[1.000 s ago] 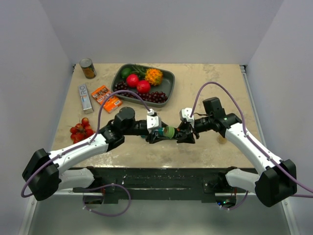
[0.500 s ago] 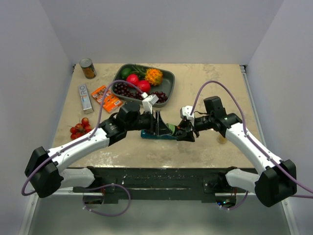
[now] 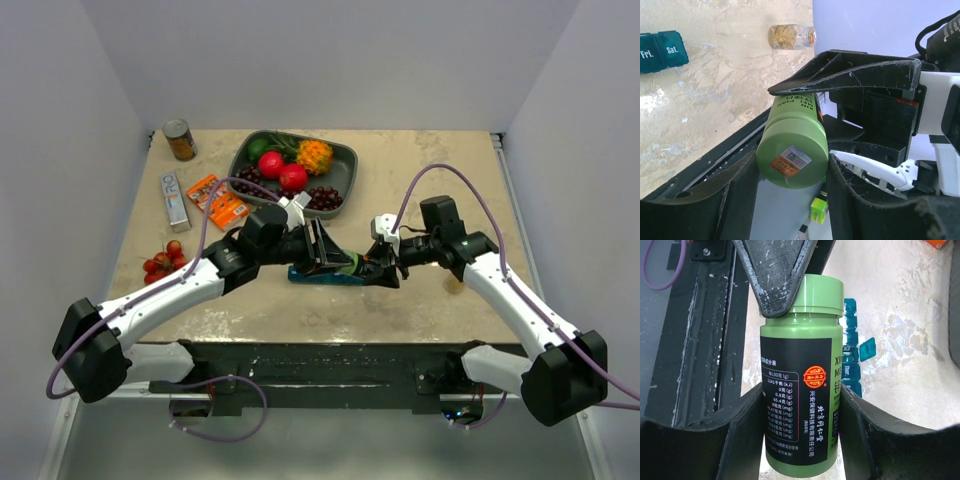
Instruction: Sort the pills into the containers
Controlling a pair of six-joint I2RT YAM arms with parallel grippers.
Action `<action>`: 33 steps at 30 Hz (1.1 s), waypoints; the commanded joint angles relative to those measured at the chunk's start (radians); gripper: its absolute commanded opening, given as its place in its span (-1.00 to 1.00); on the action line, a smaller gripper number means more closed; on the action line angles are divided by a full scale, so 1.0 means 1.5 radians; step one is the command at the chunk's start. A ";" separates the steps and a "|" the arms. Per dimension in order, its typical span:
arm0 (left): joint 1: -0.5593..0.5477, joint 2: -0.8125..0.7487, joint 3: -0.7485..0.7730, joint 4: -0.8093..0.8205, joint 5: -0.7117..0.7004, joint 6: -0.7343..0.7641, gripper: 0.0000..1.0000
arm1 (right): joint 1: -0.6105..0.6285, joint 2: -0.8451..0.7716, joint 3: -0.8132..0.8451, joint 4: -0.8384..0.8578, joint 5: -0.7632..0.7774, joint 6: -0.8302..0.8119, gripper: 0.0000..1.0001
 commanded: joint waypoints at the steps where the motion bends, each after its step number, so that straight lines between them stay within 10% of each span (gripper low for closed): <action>1: 0.019 -0.044 -0.008 0.050 0.049 -0.071 -1.00 | 0.000 -0.016 -0.003 0.033 0.001 0.003 -1.00; 33: 0.129 -0.222 -0.114 -0.072 0.018 0.115 -1.00 | -0.006 -0.021 -0.004 0.028 -0.008 -0.002 -1.00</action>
